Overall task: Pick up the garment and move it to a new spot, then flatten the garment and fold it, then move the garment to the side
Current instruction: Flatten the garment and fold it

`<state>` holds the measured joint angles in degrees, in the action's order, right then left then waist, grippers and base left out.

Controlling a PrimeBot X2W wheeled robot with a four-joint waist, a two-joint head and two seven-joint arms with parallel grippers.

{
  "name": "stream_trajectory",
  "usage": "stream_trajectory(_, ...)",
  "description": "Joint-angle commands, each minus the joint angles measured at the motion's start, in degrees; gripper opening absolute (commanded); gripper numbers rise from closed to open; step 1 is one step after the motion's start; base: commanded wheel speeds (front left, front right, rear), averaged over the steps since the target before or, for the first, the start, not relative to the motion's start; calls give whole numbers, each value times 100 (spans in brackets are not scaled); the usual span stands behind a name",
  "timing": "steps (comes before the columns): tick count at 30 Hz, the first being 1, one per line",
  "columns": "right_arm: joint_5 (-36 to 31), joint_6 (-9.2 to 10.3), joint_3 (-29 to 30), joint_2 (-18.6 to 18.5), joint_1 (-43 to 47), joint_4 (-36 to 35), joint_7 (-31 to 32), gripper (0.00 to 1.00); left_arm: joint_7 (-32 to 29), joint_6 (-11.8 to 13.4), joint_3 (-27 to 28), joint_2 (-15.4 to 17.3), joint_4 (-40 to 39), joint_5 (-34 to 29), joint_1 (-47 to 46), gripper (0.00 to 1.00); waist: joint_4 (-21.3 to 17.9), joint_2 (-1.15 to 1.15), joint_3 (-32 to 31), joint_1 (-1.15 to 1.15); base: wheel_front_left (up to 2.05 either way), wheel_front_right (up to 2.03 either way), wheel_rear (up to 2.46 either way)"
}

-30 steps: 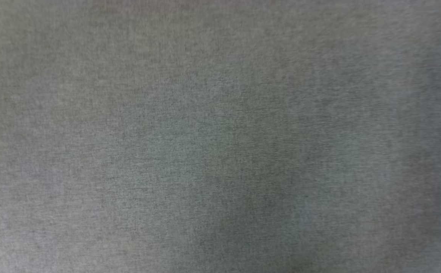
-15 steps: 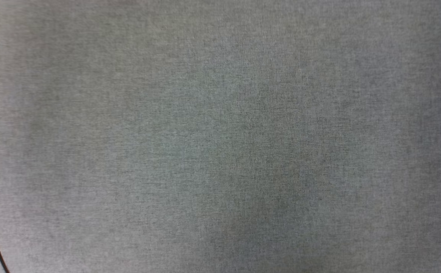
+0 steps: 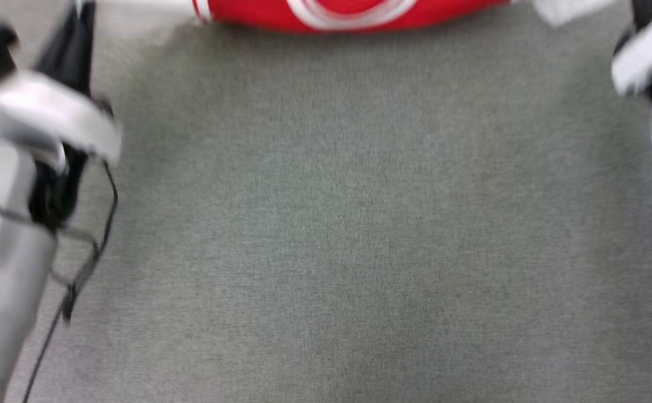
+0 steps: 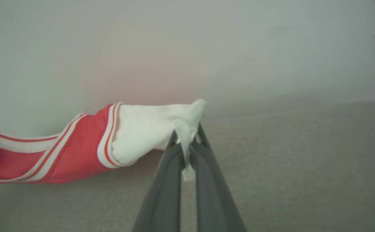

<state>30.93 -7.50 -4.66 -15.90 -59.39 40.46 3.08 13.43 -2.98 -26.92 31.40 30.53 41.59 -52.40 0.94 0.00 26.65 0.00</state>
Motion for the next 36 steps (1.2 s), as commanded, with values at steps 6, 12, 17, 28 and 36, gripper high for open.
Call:
stream_trajectory(6, 719, 2, -231, -452, 1370, -494, 272, 0, -105, 180, -118, 330, -633, 144, 1416, 0, 21, 0, -815, 0, 0, 0, 0)
stream_trajectory(12, 1070, 4, -503, -904, 2465, -1063, 462, 0, -382, 429, -258, 631, -1369, 283, 2564, 0, 1, 0, -1203, 0, 0, 0, 0)
stream_trajectory(17, 1036, 4, -861, -1270, 3258, -1486, 562, 0, -569, 611, -368, 803, -1794, 364, 3276, 0, -30, 0, -1448, 0, 0, 0, 0)
stream_trajectory(28, 1177, 5, -1394, -1975, 4535, -2214, 854, 0, -867, 995, -505, 1175, -2549, 697, 4705, 0, -103, 0, -2069, 0, 0, 0, 0)
stream_trajectory(36, 1480, 6, -1241, -2327, 5296, -2541, 1369, 0, -998, 1075, -444, 1433, -2937, 1124, 5507, 0, -93, 0, -2282, 0, 0, 0, 0)
